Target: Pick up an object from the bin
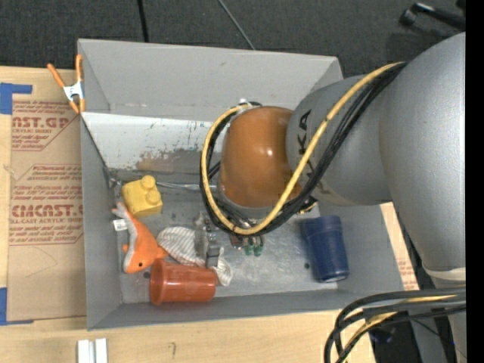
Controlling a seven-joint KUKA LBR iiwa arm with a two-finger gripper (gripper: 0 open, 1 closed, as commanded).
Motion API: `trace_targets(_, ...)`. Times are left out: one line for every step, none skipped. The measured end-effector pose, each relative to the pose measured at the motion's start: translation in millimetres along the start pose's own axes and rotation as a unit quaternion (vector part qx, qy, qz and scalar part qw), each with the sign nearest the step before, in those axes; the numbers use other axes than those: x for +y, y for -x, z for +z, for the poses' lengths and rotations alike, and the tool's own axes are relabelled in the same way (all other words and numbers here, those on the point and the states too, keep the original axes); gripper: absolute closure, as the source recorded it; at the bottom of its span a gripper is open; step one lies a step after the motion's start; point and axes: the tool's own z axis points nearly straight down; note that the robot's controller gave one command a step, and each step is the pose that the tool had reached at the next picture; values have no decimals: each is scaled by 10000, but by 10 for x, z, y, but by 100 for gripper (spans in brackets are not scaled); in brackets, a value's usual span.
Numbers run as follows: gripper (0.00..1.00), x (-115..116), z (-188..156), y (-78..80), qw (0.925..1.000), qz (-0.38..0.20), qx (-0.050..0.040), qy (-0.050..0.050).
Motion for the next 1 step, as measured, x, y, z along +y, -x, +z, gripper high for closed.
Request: trace_targets(0, 116, -67, 25, 10000, -52, 15, 0)
